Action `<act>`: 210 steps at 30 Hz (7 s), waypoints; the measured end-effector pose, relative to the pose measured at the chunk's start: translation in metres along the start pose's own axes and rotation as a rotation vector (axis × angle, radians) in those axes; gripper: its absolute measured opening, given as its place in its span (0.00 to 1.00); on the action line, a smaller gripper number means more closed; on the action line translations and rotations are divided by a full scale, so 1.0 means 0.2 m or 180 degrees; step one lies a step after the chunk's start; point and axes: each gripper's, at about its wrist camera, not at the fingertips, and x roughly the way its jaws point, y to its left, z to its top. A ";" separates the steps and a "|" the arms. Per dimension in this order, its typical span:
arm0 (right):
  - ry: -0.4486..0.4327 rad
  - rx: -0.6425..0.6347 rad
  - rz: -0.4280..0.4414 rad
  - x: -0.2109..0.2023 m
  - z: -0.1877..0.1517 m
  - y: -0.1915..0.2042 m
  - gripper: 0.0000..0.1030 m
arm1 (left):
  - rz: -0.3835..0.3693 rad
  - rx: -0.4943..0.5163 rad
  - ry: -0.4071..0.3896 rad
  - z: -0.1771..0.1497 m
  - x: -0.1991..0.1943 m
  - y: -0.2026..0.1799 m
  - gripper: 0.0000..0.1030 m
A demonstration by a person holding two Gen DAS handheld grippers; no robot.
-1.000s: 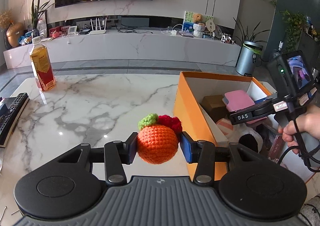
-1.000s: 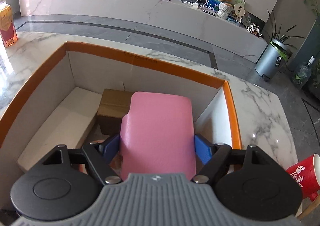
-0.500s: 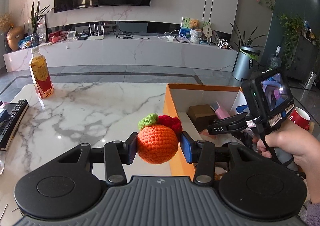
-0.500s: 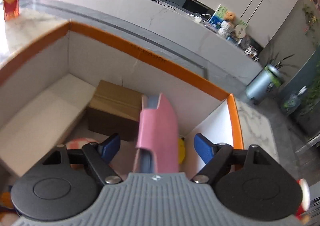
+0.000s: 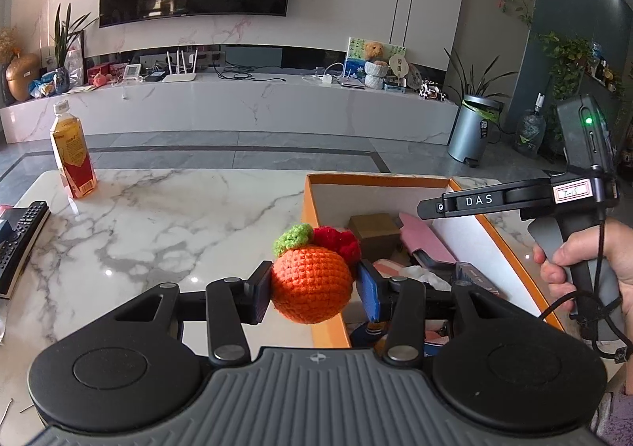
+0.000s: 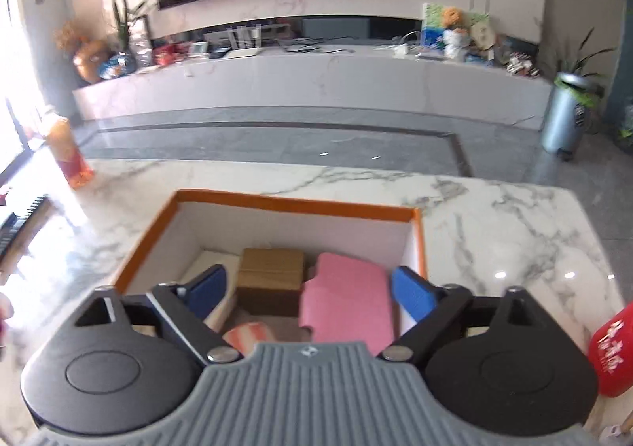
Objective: Organize objects
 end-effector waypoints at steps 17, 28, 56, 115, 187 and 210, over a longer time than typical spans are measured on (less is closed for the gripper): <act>0.0448 -0.0269 0.0256 -0.06 -0.20 0.02 0.71 | -0.0311 0.0027 0.0501 0.14 0.49 -0.21 0.50; 0.0583 -0.0489 0.0195 -0.01 -0.26 0.04 0.80 | -0.0509 0.0115 0.0948 0.10 0.82 -0.31 0.50; 0.0574 -0.0488 0.0207 0.00 -0.23 0.11 0.83 | -0.0653 0.0174 0.0642 0.11 0.44 -0.12 0.90; 0.0080 0.0029 -0.0163 -0.01 -0.07 0.16 0.65 | -0.0520 -0.0176 0.0048 -0.15 0.20 0.19 0.92; -0.0924 -0.0016 -0.0608 -0.86 -0.83 0.62 0.93 | 0.0474 0.0239 -0.0441 -0.44 -0.46 0.03 0.89; -0.0794 0.0000 -0.0523 -0.85 -0.84 0.61 0.93 | 0.0529 0.0262 -0.0431 -0.44 -0.48 0.01 0.87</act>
